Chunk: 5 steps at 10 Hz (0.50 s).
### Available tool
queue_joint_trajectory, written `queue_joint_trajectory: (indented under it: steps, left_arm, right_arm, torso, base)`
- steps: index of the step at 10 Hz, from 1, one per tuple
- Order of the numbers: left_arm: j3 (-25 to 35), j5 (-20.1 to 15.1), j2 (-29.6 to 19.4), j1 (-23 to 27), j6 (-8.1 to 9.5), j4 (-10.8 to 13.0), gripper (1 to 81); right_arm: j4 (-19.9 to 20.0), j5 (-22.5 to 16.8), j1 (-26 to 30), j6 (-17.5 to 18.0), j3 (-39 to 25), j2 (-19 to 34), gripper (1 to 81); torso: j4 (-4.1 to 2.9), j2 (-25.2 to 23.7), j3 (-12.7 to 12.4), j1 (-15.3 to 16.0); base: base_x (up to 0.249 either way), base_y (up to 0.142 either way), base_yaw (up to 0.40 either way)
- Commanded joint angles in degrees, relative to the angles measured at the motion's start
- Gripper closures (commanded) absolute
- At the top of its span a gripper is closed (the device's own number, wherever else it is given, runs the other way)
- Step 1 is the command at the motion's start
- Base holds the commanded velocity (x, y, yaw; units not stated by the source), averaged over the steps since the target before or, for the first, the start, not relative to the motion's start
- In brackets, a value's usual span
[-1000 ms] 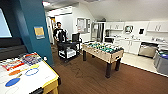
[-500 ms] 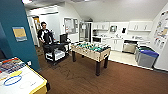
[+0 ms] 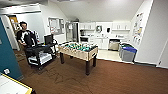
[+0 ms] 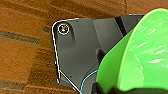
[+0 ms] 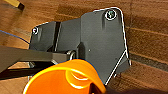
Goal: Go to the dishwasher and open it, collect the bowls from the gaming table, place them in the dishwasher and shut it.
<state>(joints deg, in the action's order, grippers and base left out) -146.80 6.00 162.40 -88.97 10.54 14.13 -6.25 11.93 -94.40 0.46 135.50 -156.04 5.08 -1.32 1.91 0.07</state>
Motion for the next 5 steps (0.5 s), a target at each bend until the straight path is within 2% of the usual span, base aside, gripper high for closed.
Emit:
queue_joint_trajectory:
  steps: [1, 5]
  left_arm:
    - [0.02, -2.39, -0.85, 2.52, 0.0, 0.02, 81.1]
    - [0.02, -2.39, -0.94, 2.52, 0.0, 0.02, 81.1]
  right_arm:
    - [-0.87, -2.62, 2.15, -0.11, -0.07, 1.32, 81.1]
    - [-0.87, -2.53, 2.07, -0.11, -0.07, 1.32, 81.1]
  torso:
    - [0.0, 0.0, 0.0, 0.0]
    - [0.0, 0.0, 0.0, 0.0]
  base:
    - [0.0, 0.0, -0.361]
    - [0.0, 0.0, -0.355]
